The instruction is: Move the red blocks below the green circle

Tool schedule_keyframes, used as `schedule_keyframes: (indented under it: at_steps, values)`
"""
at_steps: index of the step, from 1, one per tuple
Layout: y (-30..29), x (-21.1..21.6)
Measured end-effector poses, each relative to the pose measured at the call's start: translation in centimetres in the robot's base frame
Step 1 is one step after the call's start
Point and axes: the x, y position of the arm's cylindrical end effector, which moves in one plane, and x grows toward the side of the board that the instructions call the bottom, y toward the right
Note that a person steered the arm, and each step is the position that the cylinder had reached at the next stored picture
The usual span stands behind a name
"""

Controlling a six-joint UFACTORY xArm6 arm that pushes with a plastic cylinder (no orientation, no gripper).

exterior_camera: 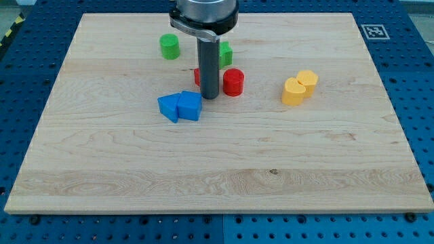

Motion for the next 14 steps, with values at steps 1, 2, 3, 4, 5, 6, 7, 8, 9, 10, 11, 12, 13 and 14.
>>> schedule_keyframes:
  at_steps: [1, 2, 3, 4, 5, 6, 7, 8, 9, 10, 11, 12, 13, 14]
  values:
    - [0.0, 1.3]
    - [2.1, 2.3]
    - [5.5, 1.8]
    - [7.3, 0.8]
    - [7.3, -0.3]
    - [7.1, -1.5]
    - [6.6, -1.5]
    - [6.0, -1.5]
    - [6.2, -1.5]
    - [6.8, -2.2]
    - [7.4, -3.7]
    - [7.8, -4.2]
    - [8.3, -4.1]
    - [8.4, -3.5]
